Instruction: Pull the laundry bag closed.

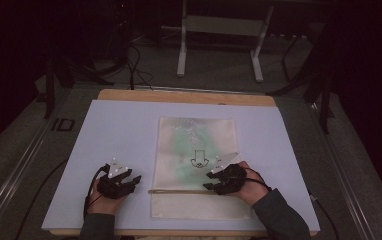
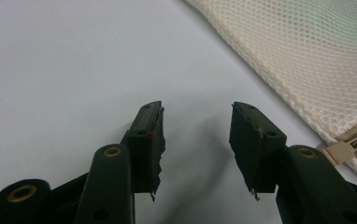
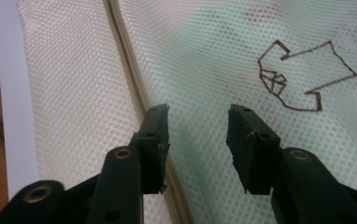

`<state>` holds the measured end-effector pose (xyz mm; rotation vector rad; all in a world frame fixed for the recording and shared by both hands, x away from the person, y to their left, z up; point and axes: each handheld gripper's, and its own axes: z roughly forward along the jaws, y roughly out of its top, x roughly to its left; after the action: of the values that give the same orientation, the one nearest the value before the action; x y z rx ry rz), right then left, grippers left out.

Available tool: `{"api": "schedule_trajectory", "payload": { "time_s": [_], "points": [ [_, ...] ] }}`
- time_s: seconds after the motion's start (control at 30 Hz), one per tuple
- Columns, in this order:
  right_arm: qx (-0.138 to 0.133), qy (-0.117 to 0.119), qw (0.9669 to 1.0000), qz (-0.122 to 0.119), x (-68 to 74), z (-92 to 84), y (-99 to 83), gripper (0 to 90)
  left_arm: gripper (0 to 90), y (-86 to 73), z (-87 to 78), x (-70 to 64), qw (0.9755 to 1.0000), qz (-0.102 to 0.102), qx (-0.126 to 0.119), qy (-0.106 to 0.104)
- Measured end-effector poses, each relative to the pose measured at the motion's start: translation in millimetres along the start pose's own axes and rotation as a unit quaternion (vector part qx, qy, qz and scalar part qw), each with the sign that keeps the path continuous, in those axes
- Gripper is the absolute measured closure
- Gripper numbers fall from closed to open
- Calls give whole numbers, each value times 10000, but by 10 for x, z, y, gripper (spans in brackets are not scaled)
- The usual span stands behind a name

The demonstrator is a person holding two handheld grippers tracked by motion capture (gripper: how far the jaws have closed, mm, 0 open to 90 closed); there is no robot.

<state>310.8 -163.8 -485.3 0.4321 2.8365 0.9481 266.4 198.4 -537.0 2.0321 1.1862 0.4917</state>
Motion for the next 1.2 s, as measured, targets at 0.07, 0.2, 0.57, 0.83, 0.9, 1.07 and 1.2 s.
{"api": "schedule_trajectory", "payload": {
  "time_s": [0.07,0.2,0.57,0.83,0.9,1.07,1.2],
  "points": [
    [14,19,10000,-49,14,15,25,607,533,0,-3,2,10000,9,0,7],
    [26,38,10000,-86,30,34,58,618,532,1,-7,1,10000,16,-16,15],
    [118,89,9996,-237,91,118,180,628,525,2,-10,-1,10000,8,-31,13],
    [157,152,9992,-345,120,165,252,657,525,2,-11,-4,10000,28,-28,20],
    [143,151,9992,-342,127,172,261,657,525,2,-10,-4,10000,27,-28,22],
    [149,186,9990,-383,145,217,319,657,526,3,-14,-2,10000,20,-43,14],
    [121,203,9989,-401,172,244,354,652,526,3,-16,-2,10000,14,-51,6]
  ]
}}
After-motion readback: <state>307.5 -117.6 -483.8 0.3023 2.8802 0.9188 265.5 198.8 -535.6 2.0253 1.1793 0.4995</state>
